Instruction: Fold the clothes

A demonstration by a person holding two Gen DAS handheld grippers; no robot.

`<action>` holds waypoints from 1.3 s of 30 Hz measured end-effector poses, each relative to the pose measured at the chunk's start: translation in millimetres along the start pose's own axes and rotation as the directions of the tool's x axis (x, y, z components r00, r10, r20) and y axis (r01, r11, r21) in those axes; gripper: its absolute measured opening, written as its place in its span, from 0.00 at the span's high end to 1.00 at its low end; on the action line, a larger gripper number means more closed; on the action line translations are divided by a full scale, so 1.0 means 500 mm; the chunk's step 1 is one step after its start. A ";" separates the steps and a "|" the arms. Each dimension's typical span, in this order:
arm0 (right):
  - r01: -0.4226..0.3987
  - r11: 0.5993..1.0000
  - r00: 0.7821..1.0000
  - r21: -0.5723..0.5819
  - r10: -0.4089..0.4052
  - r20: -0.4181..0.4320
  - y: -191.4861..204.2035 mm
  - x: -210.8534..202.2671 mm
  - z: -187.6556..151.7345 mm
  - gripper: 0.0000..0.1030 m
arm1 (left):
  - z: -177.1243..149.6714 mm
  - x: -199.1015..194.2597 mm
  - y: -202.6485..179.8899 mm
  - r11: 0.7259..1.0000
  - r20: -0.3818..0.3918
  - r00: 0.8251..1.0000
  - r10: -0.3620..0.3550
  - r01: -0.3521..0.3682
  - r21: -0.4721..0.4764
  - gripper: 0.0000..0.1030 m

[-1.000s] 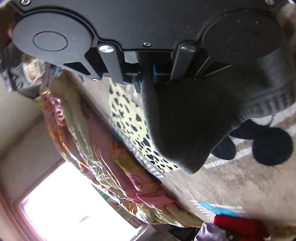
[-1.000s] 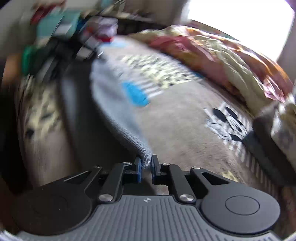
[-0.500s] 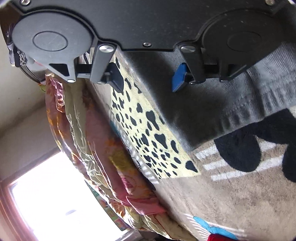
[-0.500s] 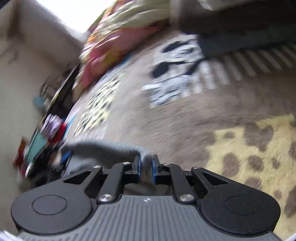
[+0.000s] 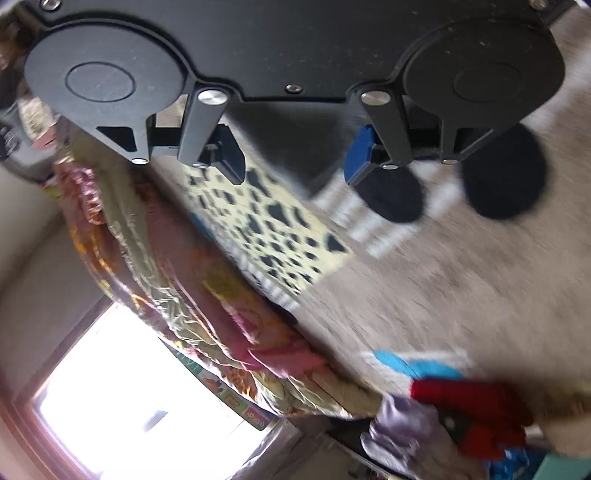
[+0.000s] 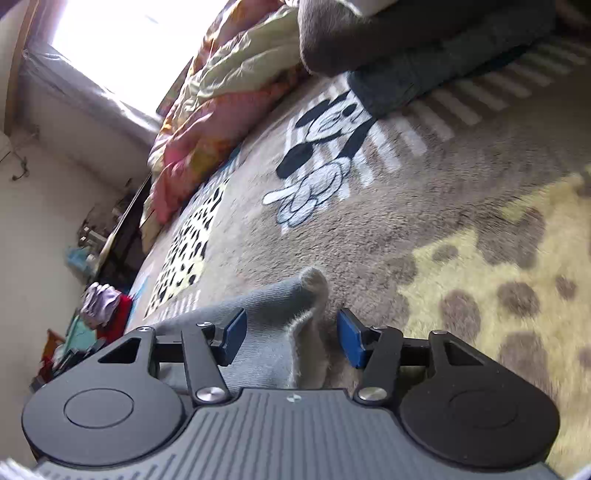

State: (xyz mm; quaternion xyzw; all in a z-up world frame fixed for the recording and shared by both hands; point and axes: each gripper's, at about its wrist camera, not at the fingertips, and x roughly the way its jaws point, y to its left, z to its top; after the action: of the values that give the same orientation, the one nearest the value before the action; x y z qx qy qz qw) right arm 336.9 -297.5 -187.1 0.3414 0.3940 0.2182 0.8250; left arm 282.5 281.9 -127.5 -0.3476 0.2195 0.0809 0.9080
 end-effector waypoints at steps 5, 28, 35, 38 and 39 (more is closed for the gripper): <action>0.046 0.999 0.998 -0.002 -0.046 0.047 0.024 -0.002 -0.044 0.47 | 0.007 -0.036 0.079 0.998 -0.063 0.996 0.063 -0.062 0.015 0.38; 0.242 0.856 0.970 -0.457 -0.215 0.112 0.251 -0.055 -0.173 0.35 | -0.031 -0.084 0.095 0.950 -0.125 0.987 0.105 -0.062 0.304 0.82; 0.029 0.724 0.998 -0.689 -0.064 -0.025 0.345 0.003 -0.351 0.43 | -0.026 -0.138 0.057 0.911 0.002 1.000 -0.030 0.026 0.410 0.67; -0.038 0.698 0.995 -0.715 -0.041 -0.093 0.364 0.030 -0.402 0.44 | -0.074 -0.104 0.023 0.877 -0.109 0.989 -0.097 0.137 0.460 0.67; -0.037 0.702 0.993 -0.711 -0.053 -0.104 0.364 0.039 -0.413 0.43 | -0.102 -0.078 0.016 0.853 -0.163 0.985 -0.057 0.133 0.504 0.65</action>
State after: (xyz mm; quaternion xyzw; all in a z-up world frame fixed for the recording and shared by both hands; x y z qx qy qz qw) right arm 167.1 -82.1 -157.1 -0.0183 0.3282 0.3692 0.8693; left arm 228.0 254.2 -148.2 -0.1086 0.2799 -0.0504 0.9525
